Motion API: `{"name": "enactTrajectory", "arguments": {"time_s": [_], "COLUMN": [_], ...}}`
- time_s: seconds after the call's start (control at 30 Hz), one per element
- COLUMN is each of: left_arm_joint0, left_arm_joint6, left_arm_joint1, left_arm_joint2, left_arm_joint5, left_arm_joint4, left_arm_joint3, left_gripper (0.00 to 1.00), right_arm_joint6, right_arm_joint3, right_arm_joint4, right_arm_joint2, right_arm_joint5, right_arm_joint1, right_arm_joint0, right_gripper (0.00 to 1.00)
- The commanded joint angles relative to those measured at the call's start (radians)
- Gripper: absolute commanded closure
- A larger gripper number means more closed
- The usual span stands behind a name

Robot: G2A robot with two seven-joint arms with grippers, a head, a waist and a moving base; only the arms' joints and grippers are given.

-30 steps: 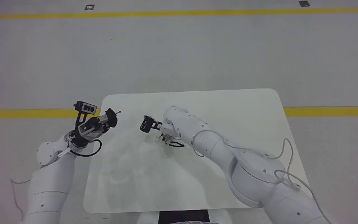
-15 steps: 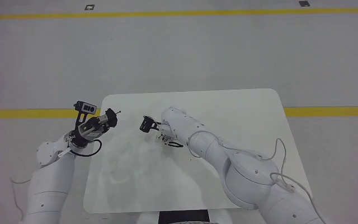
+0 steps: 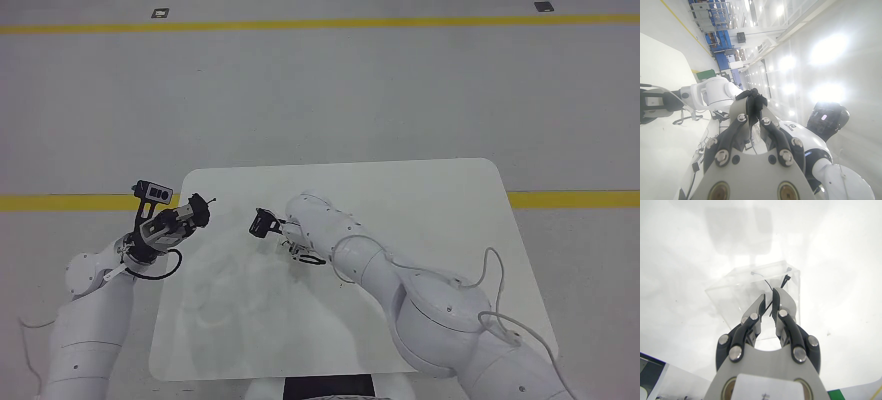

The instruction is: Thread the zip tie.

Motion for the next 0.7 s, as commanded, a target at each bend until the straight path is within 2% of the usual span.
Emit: {"name": "enactTrajectory", "arguments": {"time_s": [0.0, 0.3, 0.67], "left_arm_joint0": [0.0, 0.0, 0.0], "left_arm_joint6": [0.0, 0.0, 0.0], "left_arm_joint1": [0.0, 0.0, 0.0], "left_arm_joint2": [0.0, 0.0, 0.0], "left_arm_joint5": [0.0, 0.0, 0.0], "left_arm_joint4": [0.0, 0.0, 0.0], "left_arm_joint3": [0.0, 0.0, 0.0], "left_gripper": [1.0, 1.0, 1.0], "right_arm_joint6": [-0.002, -0.013, 0.021], "right_arm_joint3": [0.002, 0.014, 0.031], "right_arm_joint4": [0.0, -0.012, -0.015], "right_arm_joint2": [-0.002, -0.011, -0.011], "right_arm_joint5": [0.0, 0.0, 0.0], "right_arm_joint1": [-0.002, -0.011, -0.029], "right_arm_joint0": [0.001, 0.007, -0.007], "right_gripper": [0.85, 0.87, 0.89]}}
